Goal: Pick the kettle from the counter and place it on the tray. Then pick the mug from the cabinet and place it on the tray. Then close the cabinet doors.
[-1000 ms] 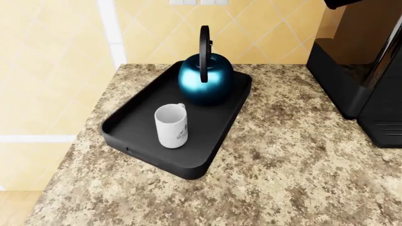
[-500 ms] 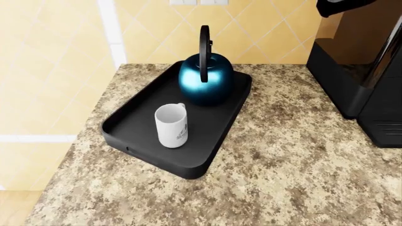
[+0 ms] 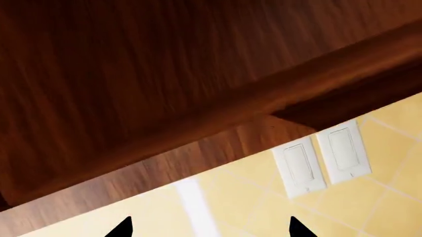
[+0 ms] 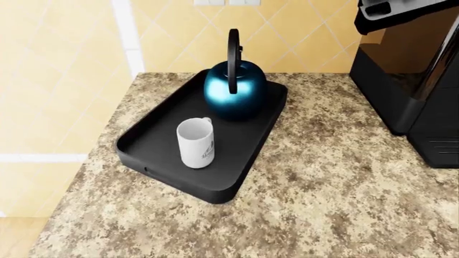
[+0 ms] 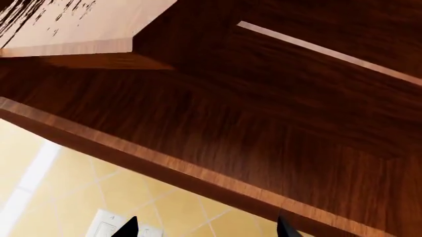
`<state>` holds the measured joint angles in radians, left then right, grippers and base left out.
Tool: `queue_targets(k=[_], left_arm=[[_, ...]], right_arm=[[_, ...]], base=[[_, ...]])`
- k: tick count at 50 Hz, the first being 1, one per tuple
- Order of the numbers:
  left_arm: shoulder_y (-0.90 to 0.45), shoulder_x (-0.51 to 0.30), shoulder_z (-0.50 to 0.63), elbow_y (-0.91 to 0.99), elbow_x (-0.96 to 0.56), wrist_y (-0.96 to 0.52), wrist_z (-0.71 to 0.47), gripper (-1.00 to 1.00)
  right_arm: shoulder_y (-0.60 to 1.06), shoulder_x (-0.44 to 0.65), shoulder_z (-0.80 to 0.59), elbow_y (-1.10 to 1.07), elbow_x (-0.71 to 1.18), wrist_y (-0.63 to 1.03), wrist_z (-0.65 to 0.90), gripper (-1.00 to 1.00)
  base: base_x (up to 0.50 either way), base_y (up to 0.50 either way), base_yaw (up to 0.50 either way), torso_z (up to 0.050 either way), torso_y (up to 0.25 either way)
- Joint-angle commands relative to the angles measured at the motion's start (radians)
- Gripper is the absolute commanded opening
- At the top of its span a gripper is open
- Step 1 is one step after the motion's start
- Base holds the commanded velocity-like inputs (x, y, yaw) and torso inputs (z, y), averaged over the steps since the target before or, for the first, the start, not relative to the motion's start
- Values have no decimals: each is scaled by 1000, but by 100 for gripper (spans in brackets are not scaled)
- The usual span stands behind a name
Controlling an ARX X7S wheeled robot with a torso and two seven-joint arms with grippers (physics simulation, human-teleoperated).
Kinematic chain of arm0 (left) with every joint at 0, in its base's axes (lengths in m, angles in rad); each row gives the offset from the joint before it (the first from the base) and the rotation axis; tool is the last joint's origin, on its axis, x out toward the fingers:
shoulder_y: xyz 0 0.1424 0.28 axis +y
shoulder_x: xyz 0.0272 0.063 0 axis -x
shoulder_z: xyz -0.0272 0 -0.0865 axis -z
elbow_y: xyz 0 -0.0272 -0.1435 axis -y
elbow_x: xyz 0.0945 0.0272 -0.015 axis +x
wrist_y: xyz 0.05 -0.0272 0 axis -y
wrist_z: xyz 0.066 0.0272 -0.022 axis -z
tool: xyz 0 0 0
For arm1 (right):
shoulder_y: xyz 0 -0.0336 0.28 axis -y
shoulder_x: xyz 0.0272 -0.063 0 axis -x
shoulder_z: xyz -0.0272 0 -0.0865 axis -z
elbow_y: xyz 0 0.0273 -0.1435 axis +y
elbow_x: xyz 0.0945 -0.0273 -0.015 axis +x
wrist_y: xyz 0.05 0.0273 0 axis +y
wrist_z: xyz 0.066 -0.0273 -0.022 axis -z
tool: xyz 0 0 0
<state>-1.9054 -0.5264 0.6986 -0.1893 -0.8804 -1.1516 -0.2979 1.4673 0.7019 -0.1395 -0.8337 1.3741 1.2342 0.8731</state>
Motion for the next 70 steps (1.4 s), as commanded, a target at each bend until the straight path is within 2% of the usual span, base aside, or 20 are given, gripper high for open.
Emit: queue_targets(k=[1, 11, 32, 59, 70], left_arm=[[-155, -45, -144, -313, 424, 422, -12, 100], [-45, -133, -239, 19, 264, 261, -50, 100], [132, -113, -265, 97, 204, 286, -77, 100], [587, -196, -427, 468, -16, 288, -215, 100], [624, -291, -584, 651, -216, 209, -308, 100]], right_arm=[[-31, 2, -8, 0, -33, -18, -22, 100], [-38, -3, -23, 4, -65, -35, -44, 100], [-83, 22, -2, -19, -49, -64, -28, 100], [-34, 28, -7, -16, 8, -60, 12, 100], [-13, 22, -25, -5, 2, -58, 10, 100]], base=[[0, 0, 0, 0, 12], [0, 0, 0, 6, 7], [-2, 0, 3, 3, 9], [0, 0, 1, 0, 1], [0, 0, 0, 0, 0]])
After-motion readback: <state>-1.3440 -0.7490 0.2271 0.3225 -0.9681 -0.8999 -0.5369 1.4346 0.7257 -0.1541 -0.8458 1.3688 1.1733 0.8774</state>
